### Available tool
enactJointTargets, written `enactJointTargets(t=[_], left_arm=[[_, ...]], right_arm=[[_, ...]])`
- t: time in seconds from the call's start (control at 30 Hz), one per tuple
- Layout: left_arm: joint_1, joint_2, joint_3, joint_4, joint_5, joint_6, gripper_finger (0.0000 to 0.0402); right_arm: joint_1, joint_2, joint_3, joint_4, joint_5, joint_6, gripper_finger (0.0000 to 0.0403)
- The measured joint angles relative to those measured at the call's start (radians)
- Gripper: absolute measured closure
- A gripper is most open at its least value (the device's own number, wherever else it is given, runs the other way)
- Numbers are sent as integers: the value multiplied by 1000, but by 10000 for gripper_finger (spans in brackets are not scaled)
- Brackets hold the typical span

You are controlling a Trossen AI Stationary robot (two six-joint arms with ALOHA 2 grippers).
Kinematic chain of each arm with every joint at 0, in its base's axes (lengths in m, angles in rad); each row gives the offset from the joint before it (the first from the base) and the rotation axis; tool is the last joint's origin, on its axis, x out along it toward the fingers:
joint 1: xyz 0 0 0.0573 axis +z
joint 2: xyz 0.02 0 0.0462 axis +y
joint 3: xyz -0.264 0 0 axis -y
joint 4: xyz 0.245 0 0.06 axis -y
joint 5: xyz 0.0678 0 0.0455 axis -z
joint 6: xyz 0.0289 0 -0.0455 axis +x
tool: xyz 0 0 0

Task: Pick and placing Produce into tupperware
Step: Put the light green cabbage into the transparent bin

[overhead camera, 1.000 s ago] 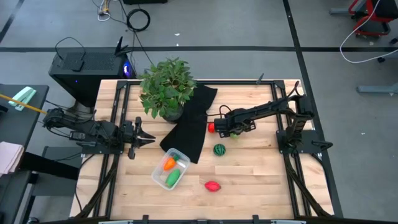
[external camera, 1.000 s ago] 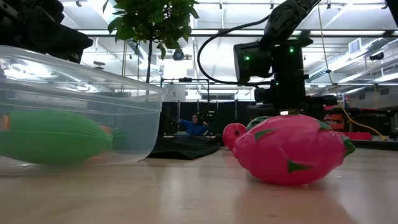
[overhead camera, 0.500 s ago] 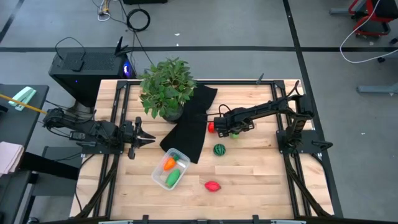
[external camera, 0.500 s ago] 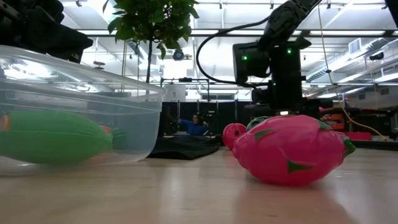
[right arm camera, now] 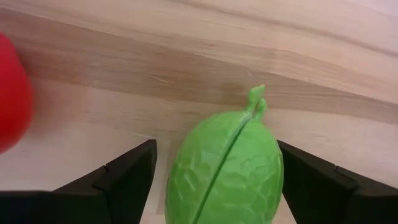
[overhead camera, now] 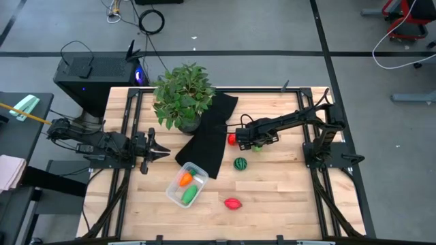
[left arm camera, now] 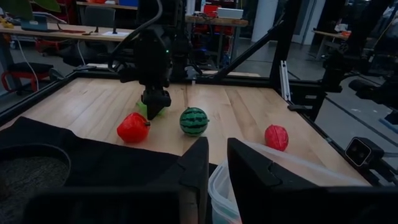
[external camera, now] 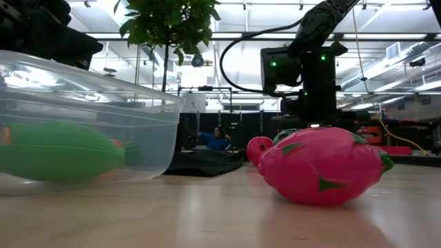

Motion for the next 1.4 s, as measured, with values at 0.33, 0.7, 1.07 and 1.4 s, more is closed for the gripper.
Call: enactJointTargets(t=[0.33, 0.7, 1.07, 1.4], left_arm=[[0, 0, 0, 0, 0, 0, 331], [0, 0, 0, 0, 0, 0, 342], [0, 0, 0, 0, 0, 0, 346], [0, 0, 0, 0, 0, 0, 338]], right_arm=[[0, 2, 0, 11, -1, -10, 129], [0, 3, -1, 0, -3, -14, 178], [0, 6, 24, -19, -5, -49, 182], [0, -11, 27, -62, -8, -74, 184]])
